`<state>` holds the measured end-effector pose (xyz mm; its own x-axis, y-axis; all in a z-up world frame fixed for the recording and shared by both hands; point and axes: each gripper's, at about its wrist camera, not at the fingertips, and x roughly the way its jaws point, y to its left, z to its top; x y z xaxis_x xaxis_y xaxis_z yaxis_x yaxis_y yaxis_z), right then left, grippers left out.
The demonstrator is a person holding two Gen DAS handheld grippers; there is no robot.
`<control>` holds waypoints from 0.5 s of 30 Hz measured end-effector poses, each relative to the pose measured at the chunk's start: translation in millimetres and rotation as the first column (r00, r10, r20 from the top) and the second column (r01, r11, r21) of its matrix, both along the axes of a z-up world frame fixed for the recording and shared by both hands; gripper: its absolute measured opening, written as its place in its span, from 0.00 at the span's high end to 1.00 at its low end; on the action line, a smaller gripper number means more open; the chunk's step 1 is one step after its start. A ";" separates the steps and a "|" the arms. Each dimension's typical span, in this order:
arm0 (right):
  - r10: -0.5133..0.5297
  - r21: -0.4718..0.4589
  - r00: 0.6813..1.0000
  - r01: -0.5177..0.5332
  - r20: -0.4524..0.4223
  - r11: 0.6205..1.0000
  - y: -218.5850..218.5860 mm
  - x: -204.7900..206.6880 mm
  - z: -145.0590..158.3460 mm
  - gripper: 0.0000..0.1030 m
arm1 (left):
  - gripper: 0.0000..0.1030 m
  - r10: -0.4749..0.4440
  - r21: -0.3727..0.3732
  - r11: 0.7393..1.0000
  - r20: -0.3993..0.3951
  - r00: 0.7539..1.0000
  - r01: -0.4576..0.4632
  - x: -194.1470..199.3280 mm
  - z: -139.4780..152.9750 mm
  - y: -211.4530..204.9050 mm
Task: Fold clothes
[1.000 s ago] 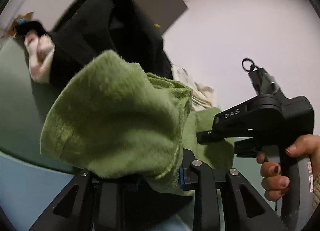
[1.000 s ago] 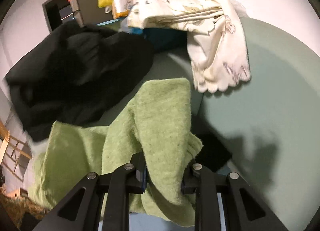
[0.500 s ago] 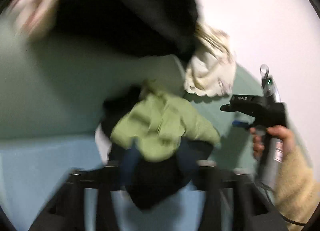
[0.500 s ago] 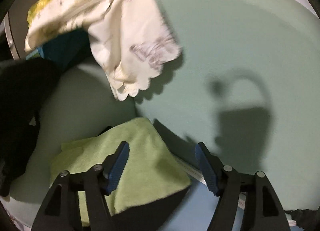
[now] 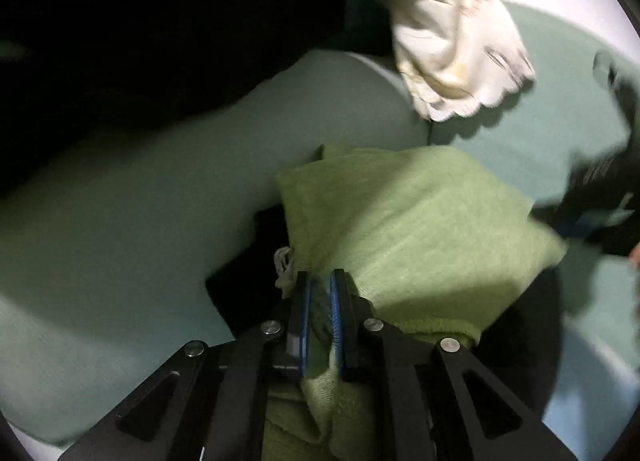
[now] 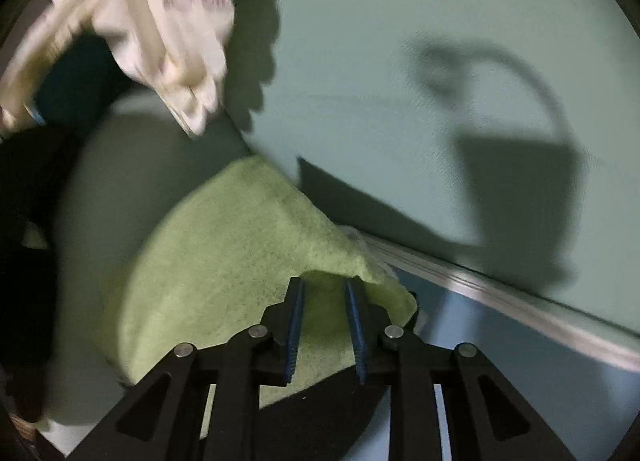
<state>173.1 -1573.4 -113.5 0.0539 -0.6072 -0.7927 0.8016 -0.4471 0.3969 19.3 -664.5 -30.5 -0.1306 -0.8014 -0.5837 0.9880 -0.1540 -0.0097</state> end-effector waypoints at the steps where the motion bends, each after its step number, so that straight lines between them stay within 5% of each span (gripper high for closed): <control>1: 0.006 -0.044 1.000 -0.004 0.029 0.999 -8.7 5.5 7.6 0.67 | 0.88 0.002 -0.003 1.000 0.010 1.000 -0.001 -1.6 2.8 0.1; 4: 0.064 -0.185 0.997 -0.055 0.044 0.981 -11.0 42.2 41.1 0.44 | 0.84 0.003 0.007 1.000 -0.131 0.991 -0.002 15.5 22.7 9.5; 6: 0.122 -0.280 0.992 -0.123 -0.020 0.952 -35.1 79.8 65.6 0.33 | 0.62 -0.018 -0.019 1.000 -0.203 0.979 0.014 28.2 36.1 30.9; 7: 0.135 -0.316 0.988 -0.154 -0.080 0.936 -32.2 90.7 76.3 0.28 | 0.36 -0.039 -0.040 0.999 -0.232 0.972 0.031 34.7 43.5 44.9; 8: 0.140 -0.336 0.981 -0.178 -0.134 0.925 -32.0 97.7 81.9 0.24 | 0.21 -0.060 -0.058 0.997 -0.238 0.969 0.048 38.5 48.4 56.7; 11: 0.168 -0.331 0.952 -0.250 -0.257 0.910 -26.4 134.9 90.4 0.20 | 0.21 -0.093 -0.076 0.994 -0.215 0.972 0.078 47.6 63.8 89.4; 15: 0.234 -0.248 0.922 -0.315 -0.308 0.916 -7.5 161.4 89.7 0.19 | 0.21 -0.096 -0.056 0.995 -0.156 0.983 0.088 60.4 87.3 129.2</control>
